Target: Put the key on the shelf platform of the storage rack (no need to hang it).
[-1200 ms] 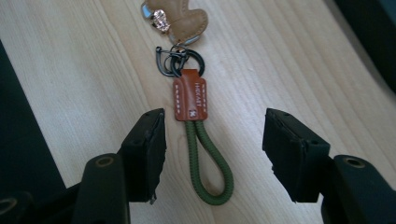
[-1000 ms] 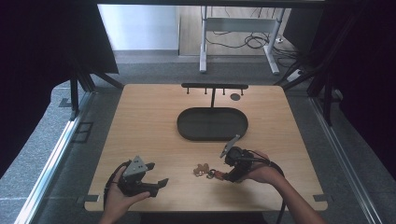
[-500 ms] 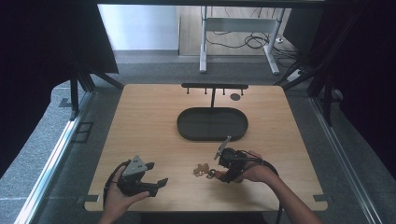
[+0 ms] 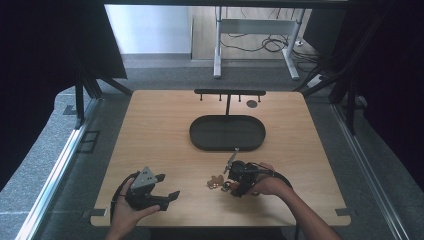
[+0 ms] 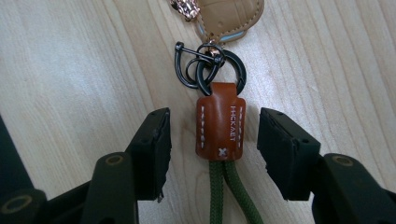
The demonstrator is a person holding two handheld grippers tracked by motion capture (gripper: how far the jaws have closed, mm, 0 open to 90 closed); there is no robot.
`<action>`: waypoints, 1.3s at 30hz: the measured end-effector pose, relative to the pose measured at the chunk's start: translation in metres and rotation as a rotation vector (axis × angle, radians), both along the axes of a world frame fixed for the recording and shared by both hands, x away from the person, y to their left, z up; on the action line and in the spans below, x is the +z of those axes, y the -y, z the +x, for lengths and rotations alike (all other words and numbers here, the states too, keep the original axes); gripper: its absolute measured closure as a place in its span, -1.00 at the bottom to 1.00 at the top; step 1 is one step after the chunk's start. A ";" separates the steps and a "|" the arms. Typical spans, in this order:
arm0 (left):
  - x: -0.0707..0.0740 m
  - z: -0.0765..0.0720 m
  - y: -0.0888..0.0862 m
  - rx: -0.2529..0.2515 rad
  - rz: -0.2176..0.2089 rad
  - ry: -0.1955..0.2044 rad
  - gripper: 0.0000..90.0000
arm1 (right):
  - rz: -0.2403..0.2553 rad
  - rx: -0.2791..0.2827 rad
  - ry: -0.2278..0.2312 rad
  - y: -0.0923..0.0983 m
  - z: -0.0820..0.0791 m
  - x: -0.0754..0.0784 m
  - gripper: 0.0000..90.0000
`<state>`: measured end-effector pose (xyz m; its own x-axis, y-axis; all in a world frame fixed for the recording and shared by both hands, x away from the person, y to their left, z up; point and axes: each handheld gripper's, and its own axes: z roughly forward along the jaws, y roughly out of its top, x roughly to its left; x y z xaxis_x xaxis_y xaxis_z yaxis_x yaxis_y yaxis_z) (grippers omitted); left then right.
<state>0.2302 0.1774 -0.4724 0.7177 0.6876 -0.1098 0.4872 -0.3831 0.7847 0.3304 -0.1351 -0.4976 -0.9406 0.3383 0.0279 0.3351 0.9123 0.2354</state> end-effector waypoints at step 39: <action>0.002 0.000 -0.002 0.013 -0.009 0.009 -0.49 | 0.036 0.008 0.005 0.000 -0.006 0.033 0.48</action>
<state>0.2302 0.1798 -0.4707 0.7096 0.6960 -0.1096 0.4849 -0.3695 0.7927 0.3245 -0.1352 -0.4647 -0.9435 0.3296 0.0356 0.3266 0.9059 0.2695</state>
